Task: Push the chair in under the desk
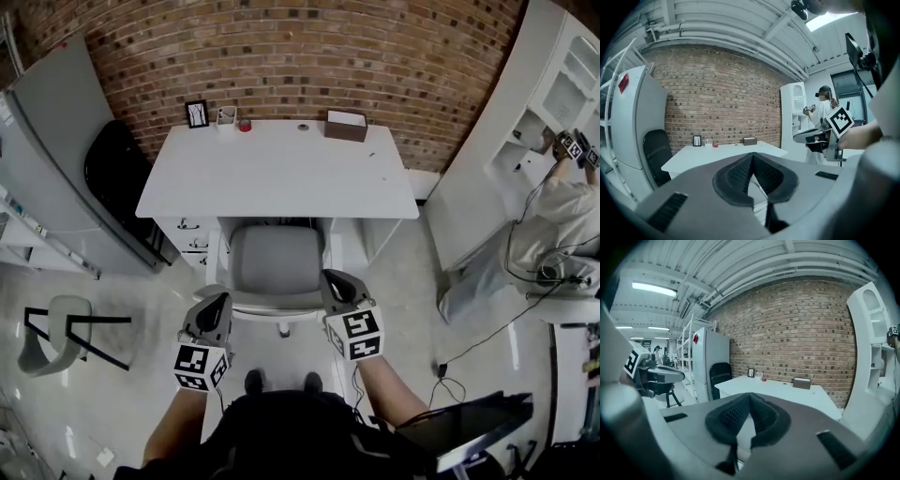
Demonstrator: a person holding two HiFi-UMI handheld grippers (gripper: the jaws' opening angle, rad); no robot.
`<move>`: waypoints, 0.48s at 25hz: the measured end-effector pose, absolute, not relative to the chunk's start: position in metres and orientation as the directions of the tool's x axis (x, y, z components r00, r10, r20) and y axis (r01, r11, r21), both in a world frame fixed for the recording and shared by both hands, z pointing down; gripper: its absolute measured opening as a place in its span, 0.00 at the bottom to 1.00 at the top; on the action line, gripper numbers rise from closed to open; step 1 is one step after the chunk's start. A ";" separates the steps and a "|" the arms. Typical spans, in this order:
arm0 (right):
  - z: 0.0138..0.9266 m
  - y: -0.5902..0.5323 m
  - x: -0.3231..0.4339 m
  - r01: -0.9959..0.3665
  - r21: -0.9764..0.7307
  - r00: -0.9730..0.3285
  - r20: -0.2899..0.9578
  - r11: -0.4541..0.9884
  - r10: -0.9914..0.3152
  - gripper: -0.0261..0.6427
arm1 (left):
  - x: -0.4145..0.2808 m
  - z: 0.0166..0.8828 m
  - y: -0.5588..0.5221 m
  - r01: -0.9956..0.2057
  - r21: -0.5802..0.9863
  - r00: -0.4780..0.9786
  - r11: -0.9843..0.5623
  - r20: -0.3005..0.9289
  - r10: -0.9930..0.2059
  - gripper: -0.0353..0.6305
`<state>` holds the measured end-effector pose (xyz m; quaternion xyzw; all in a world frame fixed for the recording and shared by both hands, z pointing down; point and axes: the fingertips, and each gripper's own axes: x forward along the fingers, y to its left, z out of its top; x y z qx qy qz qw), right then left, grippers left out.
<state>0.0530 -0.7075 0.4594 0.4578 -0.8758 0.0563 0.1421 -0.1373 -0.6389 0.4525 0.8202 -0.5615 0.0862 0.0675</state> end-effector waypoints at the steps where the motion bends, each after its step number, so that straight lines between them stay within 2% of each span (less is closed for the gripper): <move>1: 0.456 -0.706 0.054 -0.818 0.033 -0.542 0.291 0.575 -0.788 0.05 | -0.138 0.451 -0.639 -0.937 0.020 0.346 -0.350 0.212 -0.914 0.06; 12: 0.447 -0.691 0.055 -0.844 0.012 -0.514 0.267 0.536 -0.815 0.05 | -0.148 0.458 -0.636 -0.938 0.023 0.342 -0.345 0.217 -0.914 0.06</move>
